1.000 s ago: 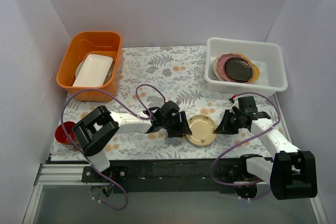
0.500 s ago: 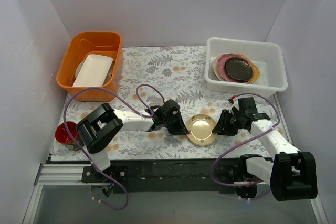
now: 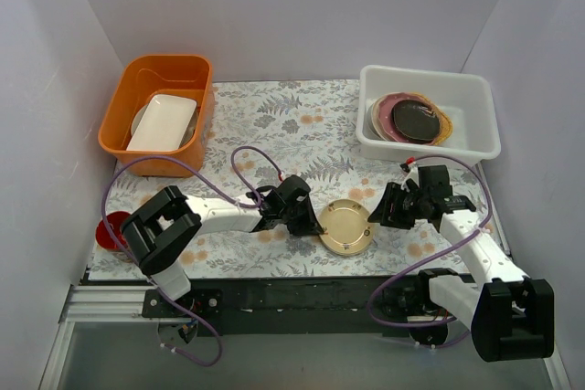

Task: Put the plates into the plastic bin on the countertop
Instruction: Pick up the plate at the center of the board.

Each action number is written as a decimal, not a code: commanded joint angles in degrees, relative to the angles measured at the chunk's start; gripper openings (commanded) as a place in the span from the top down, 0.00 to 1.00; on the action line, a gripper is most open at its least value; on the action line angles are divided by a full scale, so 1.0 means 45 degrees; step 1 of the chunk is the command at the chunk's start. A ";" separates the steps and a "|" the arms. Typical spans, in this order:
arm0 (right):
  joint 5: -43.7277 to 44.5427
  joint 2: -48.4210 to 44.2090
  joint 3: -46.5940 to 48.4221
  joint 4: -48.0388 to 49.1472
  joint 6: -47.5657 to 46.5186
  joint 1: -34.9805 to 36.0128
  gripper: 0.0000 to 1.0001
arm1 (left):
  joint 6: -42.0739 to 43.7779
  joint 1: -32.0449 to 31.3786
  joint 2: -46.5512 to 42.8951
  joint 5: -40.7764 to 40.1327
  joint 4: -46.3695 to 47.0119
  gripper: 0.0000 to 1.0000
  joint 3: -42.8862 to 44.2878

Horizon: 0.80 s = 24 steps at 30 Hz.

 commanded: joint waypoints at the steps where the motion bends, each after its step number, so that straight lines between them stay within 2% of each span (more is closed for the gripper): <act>1: 0.0281 -0.0320 0.0585 -0.0056 0.0007 0.0059 0.49 | 0.0148 -0.0047 -0.0978 -0.0306 0.0057 1.00 -0.0112; 4: 0.0164 -0.0203 0.0527 0.0061 0.0008 0.0078 0.54 | 0.0148 -0.0047 -0.0959 -0.0111 0.0232 1.00 -0.0132; 17: -0.0285 0.0403 0.0155 0.0315 -0.0188 0.0313 0.55 | 0.0070 -0.0028 -0.1213 0.0730 0.1541 1.00 -0.0542; 24: -0.0266 0.0481 0.0117 0.0413 -0.0110 0.0449 0.59 | -0.0008 0.0031 -0.1447 0.0984 0.2067 1.00 -0.0835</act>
